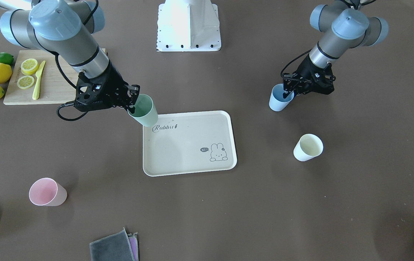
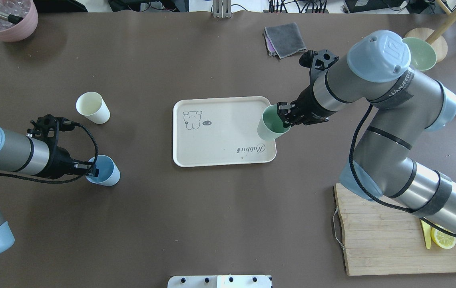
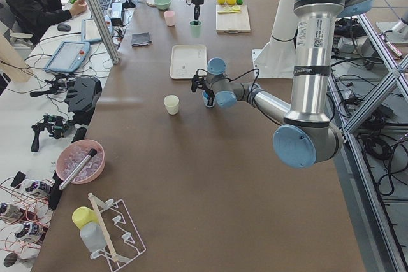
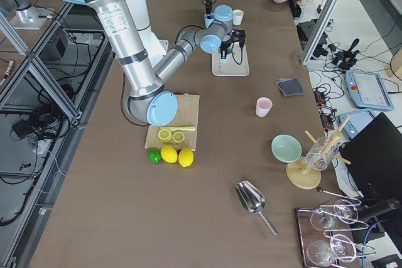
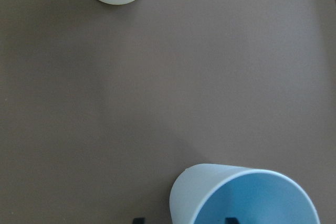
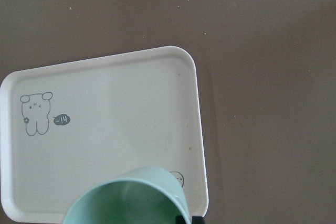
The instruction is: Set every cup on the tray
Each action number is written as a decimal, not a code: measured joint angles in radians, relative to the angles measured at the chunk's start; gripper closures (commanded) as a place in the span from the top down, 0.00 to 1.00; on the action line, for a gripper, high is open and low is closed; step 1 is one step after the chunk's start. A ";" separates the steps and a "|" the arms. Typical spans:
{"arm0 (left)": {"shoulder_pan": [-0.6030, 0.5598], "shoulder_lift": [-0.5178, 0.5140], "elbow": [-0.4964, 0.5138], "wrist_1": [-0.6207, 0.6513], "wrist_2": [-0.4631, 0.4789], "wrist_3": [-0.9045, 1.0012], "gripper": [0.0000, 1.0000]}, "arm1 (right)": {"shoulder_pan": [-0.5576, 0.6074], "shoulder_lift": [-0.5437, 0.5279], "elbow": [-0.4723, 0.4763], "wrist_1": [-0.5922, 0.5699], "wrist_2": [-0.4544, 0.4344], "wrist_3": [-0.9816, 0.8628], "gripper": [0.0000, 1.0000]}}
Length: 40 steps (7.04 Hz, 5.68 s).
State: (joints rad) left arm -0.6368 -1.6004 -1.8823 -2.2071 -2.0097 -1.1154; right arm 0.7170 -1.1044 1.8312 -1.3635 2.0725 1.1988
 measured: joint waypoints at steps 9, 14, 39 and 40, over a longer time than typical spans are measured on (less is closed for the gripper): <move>-0.170 -0.104 -0.073 0.192 -0.176 -0.004 0.00 | -0.078 0.127 -0.219 0.015 -0.099 -0.003 1.00; -0.133 -0.317 -0.038 0.370 -0.105 -0.053 0.00 | 0.036 0.122 -0.151 -0.035 0.024 0.013 1.00; -0.308 -0.457 0.001 0.578 -0.117 0.239 0.98 | 0.304 0.039 -0.562 0.112 0.016 -0.381 0.00; -0.384 -0.415 0.022 0.578 -0.141 0.371 0.98 | 0.304 0.042 -0.560 0.112 0.016 -0.383 0.00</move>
State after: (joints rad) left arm -1.0208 -2.0159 -1.8608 -1.6287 -2.1510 -0.7448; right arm 1.0206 -1.0622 1.2711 -1.2519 2.0884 0.8155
